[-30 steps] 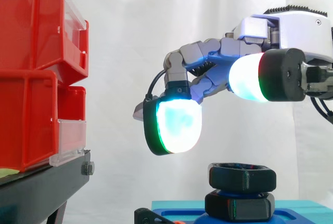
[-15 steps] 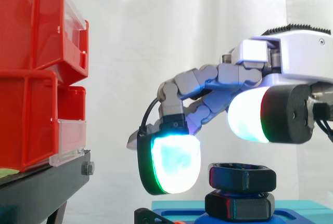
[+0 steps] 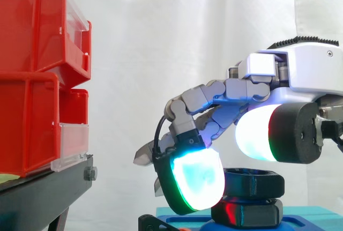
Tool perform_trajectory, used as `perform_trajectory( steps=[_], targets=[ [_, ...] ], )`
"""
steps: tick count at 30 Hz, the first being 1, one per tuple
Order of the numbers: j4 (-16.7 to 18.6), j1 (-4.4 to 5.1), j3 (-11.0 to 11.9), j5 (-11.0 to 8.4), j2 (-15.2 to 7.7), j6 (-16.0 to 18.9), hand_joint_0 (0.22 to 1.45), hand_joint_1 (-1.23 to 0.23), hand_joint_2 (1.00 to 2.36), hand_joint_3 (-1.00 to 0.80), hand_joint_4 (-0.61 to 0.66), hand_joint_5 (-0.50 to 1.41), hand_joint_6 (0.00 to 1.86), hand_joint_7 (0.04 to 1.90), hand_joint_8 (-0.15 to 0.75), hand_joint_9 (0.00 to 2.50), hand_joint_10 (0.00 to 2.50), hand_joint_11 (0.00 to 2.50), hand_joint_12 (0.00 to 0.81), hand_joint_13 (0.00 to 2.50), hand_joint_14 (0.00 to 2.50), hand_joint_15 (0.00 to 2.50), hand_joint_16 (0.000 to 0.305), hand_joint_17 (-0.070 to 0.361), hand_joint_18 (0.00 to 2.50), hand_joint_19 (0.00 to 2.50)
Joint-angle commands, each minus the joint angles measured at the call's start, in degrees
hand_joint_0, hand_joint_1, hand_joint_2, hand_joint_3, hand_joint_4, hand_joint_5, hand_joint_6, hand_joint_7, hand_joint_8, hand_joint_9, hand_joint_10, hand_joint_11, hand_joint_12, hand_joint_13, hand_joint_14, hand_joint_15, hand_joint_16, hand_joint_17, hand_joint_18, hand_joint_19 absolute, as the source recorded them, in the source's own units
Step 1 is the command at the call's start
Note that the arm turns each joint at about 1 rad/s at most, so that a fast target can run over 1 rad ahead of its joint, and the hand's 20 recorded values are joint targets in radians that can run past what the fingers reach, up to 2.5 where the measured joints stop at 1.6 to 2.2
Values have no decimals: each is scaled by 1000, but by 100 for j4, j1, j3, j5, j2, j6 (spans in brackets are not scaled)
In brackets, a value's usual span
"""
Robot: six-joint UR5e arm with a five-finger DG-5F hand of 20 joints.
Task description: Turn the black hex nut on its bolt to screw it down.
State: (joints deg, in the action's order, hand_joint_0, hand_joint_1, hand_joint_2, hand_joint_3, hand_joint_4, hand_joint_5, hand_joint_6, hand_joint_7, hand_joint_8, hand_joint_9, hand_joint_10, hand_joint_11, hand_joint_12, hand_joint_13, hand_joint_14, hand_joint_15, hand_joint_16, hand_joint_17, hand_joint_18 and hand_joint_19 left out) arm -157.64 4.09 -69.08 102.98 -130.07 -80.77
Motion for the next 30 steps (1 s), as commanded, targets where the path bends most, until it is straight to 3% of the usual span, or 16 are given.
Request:
perform_trajectory(
  steps=[1,5,13,30],
  targets=[
    [-48,-5,0,12,-1,0,505,-215,1000,-500,114,-5,531,1460,231,784,7,187,282,501,0,6,44,99,428,282],
    [-66,-31,0,38,-1,-9,505,-216,1000,-500,111,-8,570,1399,232,813,7,185,280,507,1,7,44,98,427,279],
    [-57,-146,0,285,-1,-53,507,-217,1000,-500,109,-9,595,1359,236,822,7,182,280,512,0,6,44,98,433,279],
    [49,-585,0,750,-1,-185,508,-213,1000,-500,120,-11,590,1364,238,831,7,185,281,518,0,4,43,98,438,279]
  ],
)
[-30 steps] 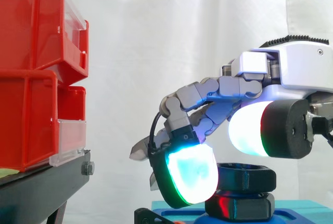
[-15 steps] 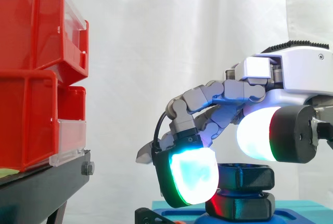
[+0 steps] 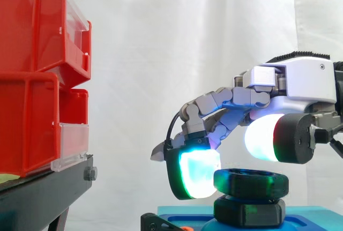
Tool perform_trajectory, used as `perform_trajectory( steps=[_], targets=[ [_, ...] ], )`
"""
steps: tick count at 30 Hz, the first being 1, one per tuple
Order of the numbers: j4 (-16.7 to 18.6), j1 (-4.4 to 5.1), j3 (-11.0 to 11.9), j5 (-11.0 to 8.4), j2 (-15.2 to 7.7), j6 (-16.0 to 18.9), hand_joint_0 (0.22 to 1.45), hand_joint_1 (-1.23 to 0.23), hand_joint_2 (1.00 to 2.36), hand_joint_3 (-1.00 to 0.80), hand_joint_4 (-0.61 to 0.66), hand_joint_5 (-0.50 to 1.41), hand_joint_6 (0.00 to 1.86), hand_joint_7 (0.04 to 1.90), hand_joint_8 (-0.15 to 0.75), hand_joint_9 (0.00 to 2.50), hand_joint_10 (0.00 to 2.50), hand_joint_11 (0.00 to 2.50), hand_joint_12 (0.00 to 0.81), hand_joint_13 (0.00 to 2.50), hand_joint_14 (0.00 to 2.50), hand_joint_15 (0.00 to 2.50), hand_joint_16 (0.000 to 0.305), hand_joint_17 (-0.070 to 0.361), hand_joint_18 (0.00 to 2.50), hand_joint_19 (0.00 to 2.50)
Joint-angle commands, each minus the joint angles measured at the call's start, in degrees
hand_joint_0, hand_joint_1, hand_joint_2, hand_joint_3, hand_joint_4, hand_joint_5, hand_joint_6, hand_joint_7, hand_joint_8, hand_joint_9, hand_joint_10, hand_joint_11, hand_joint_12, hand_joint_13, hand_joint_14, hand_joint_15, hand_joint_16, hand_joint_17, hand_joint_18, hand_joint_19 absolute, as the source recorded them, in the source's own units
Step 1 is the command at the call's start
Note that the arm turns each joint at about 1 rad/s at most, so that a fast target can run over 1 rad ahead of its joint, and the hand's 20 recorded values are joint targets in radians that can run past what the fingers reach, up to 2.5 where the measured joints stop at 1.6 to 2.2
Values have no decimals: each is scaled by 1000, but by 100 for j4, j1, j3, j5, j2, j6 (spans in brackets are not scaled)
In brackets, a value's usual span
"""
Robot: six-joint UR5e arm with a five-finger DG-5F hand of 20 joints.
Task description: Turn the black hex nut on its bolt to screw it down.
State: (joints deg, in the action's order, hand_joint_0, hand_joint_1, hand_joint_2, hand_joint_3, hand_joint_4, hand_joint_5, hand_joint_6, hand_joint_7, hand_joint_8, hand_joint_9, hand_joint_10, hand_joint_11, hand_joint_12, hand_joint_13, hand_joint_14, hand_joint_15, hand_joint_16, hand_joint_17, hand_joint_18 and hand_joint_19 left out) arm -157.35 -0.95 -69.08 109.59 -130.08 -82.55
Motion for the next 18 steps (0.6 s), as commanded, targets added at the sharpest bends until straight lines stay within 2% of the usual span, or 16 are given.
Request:
perform_trajectory(
  steps=[1,5,12,16,18],
  targets=[
    [29,-90,0,115,0,-7,508,-213,1000,-500,120,-11,589,1366,240,833,7,186,280,518,0,4,44,98,438,279],
    [109,-195,0,256,0,-7,508,-213,1000,-500,123,-11,588,1369,241,836,7,197,280,520,0,2,44,98,443,276],
    [188,-248,18,282,9,2,508,-211,1000,-500,129,-9,568,1396,237,836,7,187,282,523,0,5,43,98,435,273],
    [152,-266,158,343,9,10,508,-210,1000,-500,132,-6,510,1483,241,834,7,193,281,521,0,5,44,98,441,285],
    [152,-257,202,352,0,10,508,-210,1000,-500,134,-11,501,1463,237,829,8,192,282,521,0,5,44,98,437,286]
  ],
)
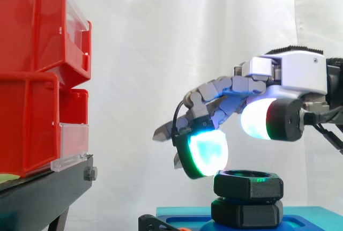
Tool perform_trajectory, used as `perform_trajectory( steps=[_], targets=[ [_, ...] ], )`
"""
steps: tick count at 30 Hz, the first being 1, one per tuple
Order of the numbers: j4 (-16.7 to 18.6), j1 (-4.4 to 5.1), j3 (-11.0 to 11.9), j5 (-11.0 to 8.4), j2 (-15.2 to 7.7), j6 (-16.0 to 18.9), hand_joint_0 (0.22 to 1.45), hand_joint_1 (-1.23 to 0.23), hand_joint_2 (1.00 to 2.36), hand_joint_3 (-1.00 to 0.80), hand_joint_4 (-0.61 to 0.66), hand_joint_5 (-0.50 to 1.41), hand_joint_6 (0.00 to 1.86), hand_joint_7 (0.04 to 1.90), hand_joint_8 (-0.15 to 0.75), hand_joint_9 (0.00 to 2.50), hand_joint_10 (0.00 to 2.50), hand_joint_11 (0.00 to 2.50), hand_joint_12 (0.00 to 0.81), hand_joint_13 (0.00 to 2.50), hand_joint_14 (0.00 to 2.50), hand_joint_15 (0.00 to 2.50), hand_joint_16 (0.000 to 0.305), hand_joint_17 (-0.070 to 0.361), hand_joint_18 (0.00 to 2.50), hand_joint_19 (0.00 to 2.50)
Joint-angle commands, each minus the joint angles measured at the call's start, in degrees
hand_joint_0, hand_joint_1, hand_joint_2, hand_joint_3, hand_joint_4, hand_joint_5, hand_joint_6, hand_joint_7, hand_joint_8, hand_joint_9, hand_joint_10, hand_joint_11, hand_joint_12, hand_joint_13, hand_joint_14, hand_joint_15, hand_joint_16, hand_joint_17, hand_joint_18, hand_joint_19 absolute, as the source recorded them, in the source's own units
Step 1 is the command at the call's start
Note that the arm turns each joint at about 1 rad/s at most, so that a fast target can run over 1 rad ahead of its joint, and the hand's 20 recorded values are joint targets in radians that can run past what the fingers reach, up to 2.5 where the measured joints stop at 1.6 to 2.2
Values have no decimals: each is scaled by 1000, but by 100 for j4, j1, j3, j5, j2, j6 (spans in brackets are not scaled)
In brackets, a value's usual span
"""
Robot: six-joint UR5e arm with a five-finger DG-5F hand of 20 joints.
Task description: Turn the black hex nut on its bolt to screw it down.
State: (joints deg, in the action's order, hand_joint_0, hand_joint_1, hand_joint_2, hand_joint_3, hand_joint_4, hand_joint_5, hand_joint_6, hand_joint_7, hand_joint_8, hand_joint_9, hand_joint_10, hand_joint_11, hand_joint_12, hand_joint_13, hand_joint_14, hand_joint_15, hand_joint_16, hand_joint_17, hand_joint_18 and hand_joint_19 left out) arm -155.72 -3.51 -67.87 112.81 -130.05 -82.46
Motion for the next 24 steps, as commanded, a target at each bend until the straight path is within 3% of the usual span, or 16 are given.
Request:
perform_trajectory(
  steps=[1,7,10,14,20,21,24],
  targets=[
    [-3,8,116,31,-3,2,508,-210,1000,-500,138,-14,501,1434,238,829,8,198,282,521,0,9,44,98,437,285],
    [208,61,125,-13,-3,2,509,-207,1000,-500,143,-26,503,1297,238,833,7,195,282,521,0,4,43,98,439,287],
    [410,157,125,-83,-3,-7,518,-202,1000,-500,126,-27,503,1293,230,834,7,192,280,519,0,7,43,97,440,282],
    [200,298,125,-162,-3,11,529,-199,1000,-500,98,-28,504,1235,217,839,9,191,276,518,0,4,42,96,431,293],
    [-205,421,125,-224,-3,11,529,-204,1000,-500,79,-33,504,1098,192,856,8,178,273,519,0,1,43,96,434,291],
    [-337,518,125,-294,-3,11,530,-203,1000,-500,75,-34,505,1093,191,857,7,168,274,519,0,5,43,96,435,288],
    [-381,553,125,-329,-3,11,529,-206,1000,-500,80,-35,505,1035,181,858,6,159,271,522,0,6,43,96,432,287]
  ],
)
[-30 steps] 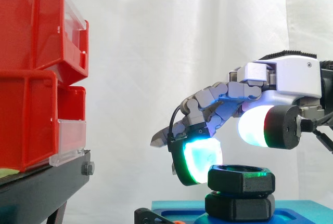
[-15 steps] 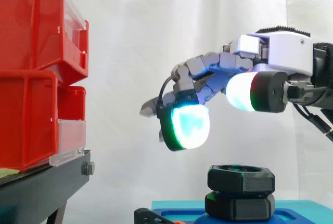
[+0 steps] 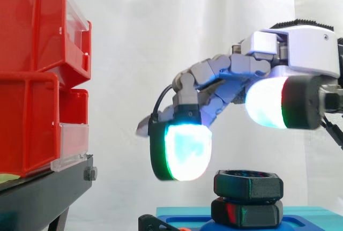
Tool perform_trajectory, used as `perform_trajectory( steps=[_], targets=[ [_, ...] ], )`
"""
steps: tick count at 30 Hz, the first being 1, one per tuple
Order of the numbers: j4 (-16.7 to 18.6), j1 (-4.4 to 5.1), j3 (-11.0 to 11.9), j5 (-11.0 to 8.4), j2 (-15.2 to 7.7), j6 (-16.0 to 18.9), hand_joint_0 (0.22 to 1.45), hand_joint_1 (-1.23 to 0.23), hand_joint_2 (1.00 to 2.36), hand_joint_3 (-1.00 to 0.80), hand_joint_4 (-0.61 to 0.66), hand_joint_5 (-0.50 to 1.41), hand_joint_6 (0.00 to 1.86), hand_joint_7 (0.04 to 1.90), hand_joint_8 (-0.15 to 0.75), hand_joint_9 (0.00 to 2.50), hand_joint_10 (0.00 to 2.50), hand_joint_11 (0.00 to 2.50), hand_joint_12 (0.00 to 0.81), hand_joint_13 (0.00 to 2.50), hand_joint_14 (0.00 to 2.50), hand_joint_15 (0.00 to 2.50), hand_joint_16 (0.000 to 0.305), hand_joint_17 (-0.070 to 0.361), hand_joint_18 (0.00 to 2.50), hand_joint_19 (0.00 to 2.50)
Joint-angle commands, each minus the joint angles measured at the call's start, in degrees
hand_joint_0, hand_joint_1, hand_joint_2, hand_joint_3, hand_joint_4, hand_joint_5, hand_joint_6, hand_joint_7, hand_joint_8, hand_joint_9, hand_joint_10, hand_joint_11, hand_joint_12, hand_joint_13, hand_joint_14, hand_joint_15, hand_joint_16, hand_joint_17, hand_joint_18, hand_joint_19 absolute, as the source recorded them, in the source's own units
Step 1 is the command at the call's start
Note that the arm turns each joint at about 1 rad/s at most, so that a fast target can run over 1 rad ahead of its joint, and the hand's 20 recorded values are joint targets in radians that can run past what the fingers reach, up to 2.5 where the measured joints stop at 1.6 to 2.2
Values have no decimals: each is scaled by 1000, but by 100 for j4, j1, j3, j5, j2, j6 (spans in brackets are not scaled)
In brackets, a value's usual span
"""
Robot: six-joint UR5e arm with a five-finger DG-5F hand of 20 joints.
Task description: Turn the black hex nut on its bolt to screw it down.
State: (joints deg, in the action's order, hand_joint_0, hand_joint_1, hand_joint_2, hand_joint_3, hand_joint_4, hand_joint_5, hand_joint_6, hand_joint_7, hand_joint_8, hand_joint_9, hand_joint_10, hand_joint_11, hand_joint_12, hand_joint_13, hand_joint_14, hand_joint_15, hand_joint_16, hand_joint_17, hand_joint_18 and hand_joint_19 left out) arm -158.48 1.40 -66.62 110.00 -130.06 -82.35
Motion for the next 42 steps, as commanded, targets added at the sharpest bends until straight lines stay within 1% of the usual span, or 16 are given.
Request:
perform_trajectory(
  steps=[1,6,7,8,14,19,22,28,29,31,32,35,36,37,38,42],
  targets=[
    [-139,80,0,-84,-2,0,529,-207,1000,-500,65,-34,504,995,176,859,8,139,271,523,1,0,43,96,432,288],
    [-148,89,0,-102,-2,0,526,-218,1000,-500,57,-35,504,926,168,863,7,113,270,527,0,0,43,96,456,295],
    [-157,89,0,-102,-2,0,527,-219,1000,-500,62,-34,504,955,167,866,6,121,269,528,0,0,43,96,459,288],
    [-166,89,0,-102,-2,0,527,-219,1000,-500,53,-19,505,1069,169,864,5,128,268,526,1,0,43,96,455,297],
    [-210,89,0,-84,7,0,528,-222,1000,-500,17,1,504,1301,180,878,6,149,267,530,0,0,42,95,454,295],
    [-227,36,0,-76,-2,-9,528,-223,1000,-500,23,4,504,1341,189,886,6,156,268,533,0,0,42,95,461,296],
    [-254,-8,0,-23,-2,-17,528,-224,1000,-500,28,6,504,1342,192,888,6,157,268,535,0,0,42,95,463,289],
    [-236,-52,-9,-14,-2,-44,528,-224,1000,-500,33,7,504,1347,190,892,6,158,268,537,0,0,42,94,467,294],
    [-236,-87,0,-14,-2,-61,528,-223,1000,-500,34,7,504,1355,193,893,6,158,268,539,0,0,42,94,467,294],
    [-227,-113,-9,-14,-2,-79,528,-223,1000,-500,35,7,504,1354,193,894,6,164,270,540,1,0,42,94,466,294],
    [-227,-157,-9,-14,-2,-114,528,-223,1000,-500,37,7,504,1347,192,898,6,160,269,541,0,0,42,94,466,298],
    [-227,-210,0,3,-2,-141,528,-222,1000,-500,42,6,504,1354,196,904,6,165,271,543,0,2,42,94,466,297],
    [-218,-245,-9,39,-2,-158,528,-221,1000,-500,50,6,504,1353,197,905,6,161,270,543,0,2,42,94,467,293],
    [-218,-307,0,109,-2,-184,527,-220,1000,-500,50,6,504,1351,197,903,6,167,270,544,0,2,42,94,473,293],
    [-218,-307,0,109,-2,-184,527,-220,1000,-500,51,5,504,1356,196,905,7,172,271,544,0,0,42,95,472,293],
    [-218,-456,-9,170,-2,-202,527,-216,1000,-500,61,4,504,1359,200,904,7,177,270,545,0,2,42,95,471,296]
  ],
)
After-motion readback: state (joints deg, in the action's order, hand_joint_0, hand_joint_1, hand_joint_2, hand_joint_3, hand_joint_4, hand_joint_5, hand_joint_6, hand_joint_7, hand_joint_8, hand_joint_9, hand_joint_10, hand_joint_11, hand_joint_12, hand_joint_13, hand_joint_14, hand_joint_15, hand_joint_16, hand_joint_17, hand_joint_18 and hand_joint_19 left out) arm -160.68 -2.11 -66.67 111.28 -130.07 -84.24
